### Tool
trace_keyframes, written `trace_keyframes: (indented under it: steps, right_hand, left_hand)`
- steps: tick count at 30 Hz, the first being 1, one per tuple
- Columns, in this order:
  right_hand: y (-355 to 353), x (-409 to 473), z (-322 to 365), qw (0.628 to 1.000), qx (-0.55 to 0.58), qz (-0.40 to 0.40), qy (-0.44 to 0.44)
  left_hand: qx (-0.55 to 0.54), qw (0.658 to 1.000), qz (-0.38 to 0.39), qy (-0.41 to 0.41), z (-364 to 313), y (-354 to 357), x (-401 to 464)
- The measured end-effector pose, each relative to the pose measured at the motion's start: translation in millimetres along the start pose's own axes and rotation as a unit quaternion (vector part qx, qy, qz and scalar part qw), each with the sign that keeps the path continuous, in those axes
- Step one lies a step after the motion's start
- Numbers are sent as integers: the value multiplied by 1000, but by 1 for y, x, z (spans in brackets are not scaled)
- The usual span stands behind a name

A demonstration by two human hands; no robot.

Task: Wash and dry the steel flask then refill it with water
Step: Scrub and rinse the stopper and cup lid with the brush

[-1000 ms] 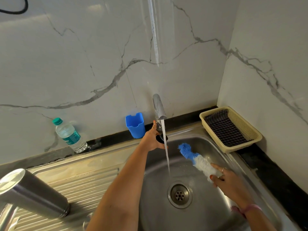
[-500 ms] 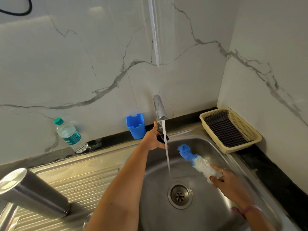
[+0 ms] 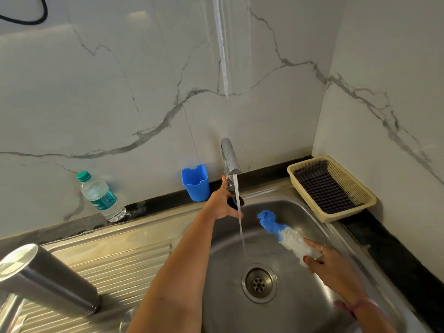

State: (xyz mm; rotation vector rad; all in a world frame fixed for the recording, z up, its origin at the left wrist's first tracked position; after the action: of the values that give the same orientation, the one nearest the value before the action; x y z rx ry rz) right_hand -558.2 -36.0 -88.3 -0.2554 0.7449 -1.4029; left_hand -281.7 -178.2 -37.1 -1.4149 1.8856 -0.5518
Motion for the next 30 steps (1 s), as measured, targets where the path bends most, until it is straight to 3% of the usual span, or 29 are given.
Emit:
trace_keyframes:
  steps: [5,16,24,27,30]
  right_hand:
    - [-3,2,-1,1000,5,-4,-5]
    - [-17,-4,8,998,49,12,-33]
    - [-12,9,25,994,33,85,-64]
    - [-16,11,32,993,11,87,-84]
    - [-17,12,38,991,-16,84,-99]
  left_hand:
    - [-73,997,-8,2,11,21,-7]
    - [-196,972,-101,-79,54,63,-41]
    - [-345,927,-118,-92,53,79,-54]
    - [-428,889,-126,-104,56,83,-59]
    - [-458,876,-113,-98,46,87,-63]
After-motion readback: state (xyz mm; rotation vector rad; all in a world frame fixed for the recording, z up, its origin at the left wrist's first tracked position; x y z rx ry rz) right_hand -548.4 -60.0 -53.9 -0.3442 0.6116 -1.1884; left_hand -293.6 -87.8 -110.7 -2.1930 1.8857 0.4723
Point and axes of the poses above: each hand's wrist, its own x-axis towards the middle knuckle, its own y-axis out of the palm, z = x × y, the point moved 6 cm from there along x, towards the middle knuckle, and after that the axes turned 2 degrees about z, right-handed, at the moved point
